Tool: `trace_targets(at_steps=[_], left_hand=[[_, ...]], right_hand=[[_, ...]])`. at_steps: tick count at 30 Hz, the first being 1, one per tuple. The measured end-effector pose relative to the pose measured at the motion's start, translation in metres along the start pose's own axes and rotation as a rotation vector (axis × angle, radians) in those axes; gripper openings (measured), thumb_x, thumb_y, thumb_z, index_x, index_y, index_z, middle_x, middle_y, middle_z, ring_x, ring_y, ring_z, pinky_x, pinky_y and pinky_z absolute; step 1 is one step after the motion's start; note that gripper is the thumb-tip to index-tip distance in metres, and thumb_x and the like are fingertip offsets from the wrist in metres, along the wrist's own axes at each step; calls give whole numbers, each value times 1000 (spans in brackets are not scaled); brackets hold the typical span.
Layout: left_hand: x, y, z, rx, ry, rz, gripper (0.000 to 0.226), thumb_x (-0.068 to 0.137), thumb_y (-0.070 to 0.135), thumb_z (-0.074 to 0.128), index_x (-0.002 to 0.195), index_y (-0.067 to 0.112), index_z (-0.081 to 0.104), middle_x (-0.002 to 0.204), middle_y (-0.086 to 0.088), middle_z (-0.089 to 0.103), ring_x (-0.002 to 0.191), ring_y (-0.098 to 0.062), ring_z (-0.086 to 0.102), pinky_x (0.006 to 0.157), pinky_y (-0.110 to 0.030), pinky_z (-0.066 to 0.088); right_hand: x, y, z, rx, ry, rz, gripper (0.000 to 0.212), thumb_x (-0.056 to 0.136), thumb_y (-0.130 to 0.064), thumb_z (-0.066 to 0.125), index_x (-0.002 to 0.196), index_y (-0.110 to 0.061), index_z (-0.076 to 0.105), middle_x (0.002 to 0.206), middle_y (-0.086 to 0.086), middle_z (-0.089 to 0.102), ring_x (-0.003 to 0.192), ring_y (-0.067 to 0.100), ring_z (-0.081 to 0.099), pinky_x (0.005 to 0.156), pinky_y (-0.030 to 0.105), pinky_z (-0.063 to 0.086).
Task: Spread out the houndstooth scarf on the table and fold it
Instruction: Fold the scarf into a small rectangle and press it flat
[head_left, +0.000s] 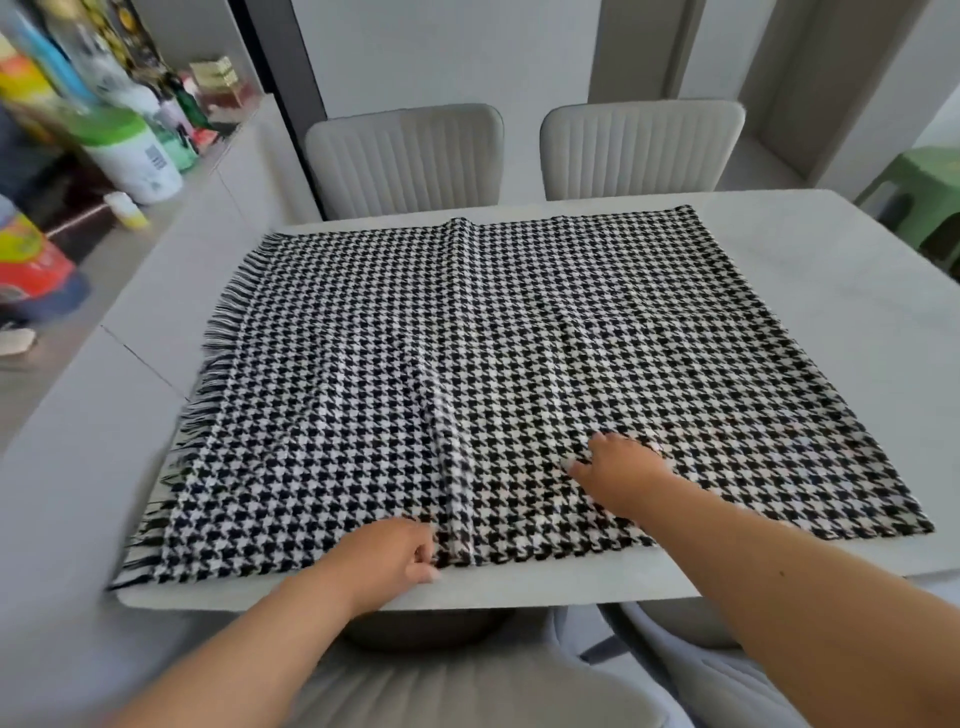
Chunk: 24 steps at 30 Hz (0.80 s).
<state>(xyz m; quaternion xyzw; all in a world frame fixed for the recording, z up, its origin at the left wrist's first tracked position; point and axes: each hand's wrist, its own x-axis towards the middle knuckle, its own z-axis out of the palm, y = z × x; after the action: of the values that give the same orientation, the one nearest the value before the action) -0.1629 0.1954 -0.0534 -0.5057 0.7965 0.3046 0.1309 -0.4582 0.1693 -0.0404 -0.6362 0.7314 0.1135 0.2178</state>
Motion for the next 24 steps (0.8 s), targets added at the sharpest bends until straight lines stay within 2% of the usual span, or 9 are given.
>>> trace_targets(at_steps=[2,5,9,12,15,18,20,21,24], left_hand=[[-12,-18,-7,-51,125,-85,17,92,43,55,85,27,53,83,9,55,69,-8,49,63,-30,40],[-33,-65,-15,-70,360,-318,21,94,33,52,78,20,54,77,5,56,68,-13,53,61,-31,43],[-61,-139,-20,-147,456,-652,30,92,23,49,64,15,44,70,-4,53,66,-23,54,55,-31,39],[-74,-170,-29,-226,461,-850,12,89,21,49,88,12,58,94,-12,63,86,-30,59,65,-31,40],[-73,-188,-30,-298,493,-906,16,87,16,54,100,7,55,106,-14,64,86,-30,58,64,-33,39],[-66,-198,-27,-325,489,-938,24,87,16,55,109,7,51,109,-12,62,96,-32,60,69,-35,42],[-65,-201,-27,-251,411,-910,10,89,11,50,96,10,55,102,-9,64,87,-29,57,71,-36,44],[-66,-202,-29,-205,387,-907,11,89,7,48,92,11,58,102,-10,66,84,-28,57,71,-36,46],[-80,-210,-42,-42,359,-971,27,88,1,45,105,3,65,110,-16,67,98,-34,63,75,-37,50]], right_hand=[[1,-19,1,-73,57,-10,60,96,-55,29,136,-11,40,137,10,48,124,26,48,99,41,45],[3,-58,6,-114,156,-123,53,97,-53,29,131,-14,45,132,7,52,122,24,47,98,40,45],[3,-109,14,6,142,-188,47,98,-51,32,120,-14,50,118,6,57,110,23,53,88,38,49],[8,-129,21,63,87,-152,42,97,-51,34,108,-14,49,97,4,61,87,20,59,73,37,54],[13,-134,28,64,70,-110,37,97,-52,34,97,-17,45,85,1,59,76,19,58,65,35,51],[14,-136,32,138,55,-66,41,97,-53,33,99,-15,47,84,3,60,75,19,59,64,34,51],[15,-135,36,172,40,-31,46,96,-55,31,105,-14,47,89,5,61,78,19,60,70,37,53],[16,-134,37,188,37,-11,48,96,-57,30,108,-13,47,91,5,61,79,19,60,72,37,54],[20,-129,39,224,14,44,55,95,-59,29,116,-11,46,95,6,60,83,19,60,74,39,55]])
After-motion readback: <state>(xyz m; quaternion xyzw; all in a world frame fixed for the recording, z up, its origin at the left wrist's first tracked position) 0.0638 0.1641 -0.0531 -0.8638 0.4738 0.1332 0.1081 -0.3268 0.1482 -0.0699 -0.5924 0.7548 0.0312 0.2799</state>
